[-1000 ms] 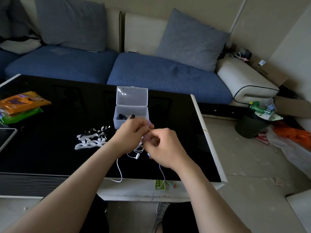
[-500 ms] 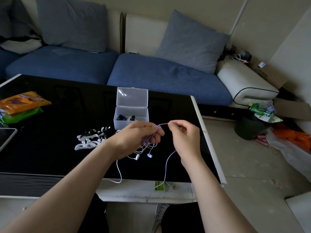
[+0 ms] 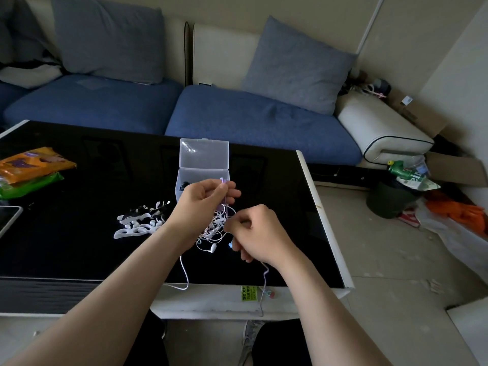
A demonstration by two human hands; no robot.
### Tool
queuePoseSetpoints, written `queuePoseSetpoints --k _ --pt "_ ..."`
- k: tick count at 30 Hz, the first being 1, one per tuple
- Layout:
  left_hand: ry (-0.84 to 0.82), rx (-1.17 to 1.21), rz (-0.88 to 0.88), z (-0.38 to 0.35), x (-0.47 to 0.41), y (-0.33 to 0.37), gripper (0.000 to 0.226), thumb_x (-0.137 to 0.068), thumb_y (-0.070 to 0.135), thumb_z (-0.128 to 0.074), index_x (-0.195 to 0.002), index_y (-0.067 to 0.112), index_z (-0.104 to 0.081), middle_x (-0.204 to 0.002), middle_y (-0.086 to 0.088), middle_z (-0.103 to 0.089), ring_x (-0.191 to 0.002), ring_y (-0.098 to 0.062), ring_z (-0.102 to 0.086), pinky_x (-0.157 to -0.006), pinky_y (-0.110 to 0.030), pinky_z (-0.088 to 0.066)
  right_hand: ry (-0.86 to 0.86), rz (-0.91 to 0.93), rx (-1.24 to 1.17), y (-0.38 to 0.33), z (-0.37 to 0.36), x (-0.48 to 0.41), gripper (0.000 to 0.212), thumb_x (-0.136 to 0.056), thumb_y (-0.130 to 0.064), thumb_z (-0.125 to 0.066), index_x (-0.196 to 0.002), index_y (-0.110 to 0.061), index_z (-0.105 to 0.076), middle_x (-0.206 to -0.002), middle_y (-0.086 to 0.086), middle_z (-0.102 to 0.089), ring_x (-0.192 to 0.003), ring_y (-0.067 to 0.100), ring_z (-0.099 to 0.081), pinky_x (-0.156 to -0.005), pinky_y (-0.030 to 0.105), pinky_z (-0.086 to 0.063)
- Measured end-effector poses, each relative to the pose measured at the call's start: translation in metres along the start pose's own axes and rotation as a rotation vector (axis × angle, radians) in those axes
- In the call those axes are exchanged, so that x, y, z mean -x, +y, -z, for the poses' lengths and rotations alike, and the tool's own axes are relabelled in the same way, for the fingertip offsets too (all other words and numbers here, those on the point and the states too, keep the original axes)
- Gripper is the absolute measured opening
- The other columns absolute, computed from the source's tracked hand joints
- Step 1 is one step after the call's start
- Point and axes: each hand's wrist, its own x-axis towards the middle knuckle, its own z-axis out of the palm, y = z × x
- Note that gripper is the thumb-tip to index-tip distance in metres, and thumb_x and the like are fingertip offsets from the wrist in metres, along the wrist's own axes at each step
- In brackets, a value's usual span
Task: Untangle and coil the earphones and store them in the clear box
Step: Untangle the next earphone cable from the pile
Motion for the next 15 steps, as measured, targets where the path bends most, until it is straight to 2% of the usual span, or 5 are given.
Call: queuePoseSetpoints --k 3,6,9,13,15 --pt "-0.019 -0.226 -0.05 0.004 0.002 -0.001 0.02 -0.109 0.018 -0.057 -0.106 0.014 -0.077 -0.088 0.011 -0.08 -0.083 -0.003 -0.074 -0.075 -0.013 -0.052 0.047 0.101 -0.038 -0.002 -0.003 0.0 0.028 -0.101 -0.021 -0.062 -0.082 -0.006 -0.075 -0.055 0.008 -0.066 -0.042 0.021 -0.057 -0.048 0.032 -0.046" --pt "-0.169 -0.363 0.0 0.002 0.006 0.001 0.036 -0.108 0.02 -0.053 -0.079 0.025 -0.074 -0.069 0.014 -0.069 -0.061 0.003 -0.056 -0.064 -0.017 -0.042 0.24 0.196 -0.093 0.001 -0.001 -0.005 0.028 -0.098 -0.022 -0.065 -0.074 -0.01 -0.076 -0.056 0.002 -0.065 -0.05 0.023 -0.057 -0.051 0.037 -0.045" --pt "-0.285 -0.298 0.06 -0.002 0.009 0.005 0.043 -0.109 0.016 -0.048 -0.074 0.025 -0.071 -0.075 0.006 -0.072 -0.07 -0.005 -0.059 -0.072 -0.023 -0.044 0.377 0.223 -0.14 0.006 0.004 -0.011 0.03 -0.096 -0.025 -0.064 -0.072 -0.009 -0.073 -0.066 0.016 -0.068 -0.067 0.04 -0.065 -0.059 0.049 -0.052" --pt "-0.358 -0.129 0.089 -0.004 0.009 0.012 0.038 -0.111 0.011 -0.043 -0.087 0.012 -0.073 -0.078 -0.003 -0.067 -0.074 -0.013 -0.055 -0.071 -0.025 -0.043 0.477 0.213 -0.08 0.01 0.011 -0.01 0.035 -0.103 -0.022 -0.065 -0.071 -0.007 -0.066 -0.058 0.002 -0.055 -0.052 0.009 -0.045 -0.05 0.03 -0.037" --pt "-0.405 0.014 0.109 -0.004 0.007 0.011 0.037 -0.112 0.012 -0.041 -0.093 0.006 -0.072 -0.077 -0.007 -0.062 -0.072 -0.015 -0.051 -0.071 -0.028 -0.039 0.48 0.194 -0.063 0.011 0.015 -0.01 0.033 -0.105 -0.027 -0.065 -0.076 -0.011 -0.068 -0.061 -0.007 -0.057 -0.053 0.004 -0.047 -0.052 0.019 -0.038"
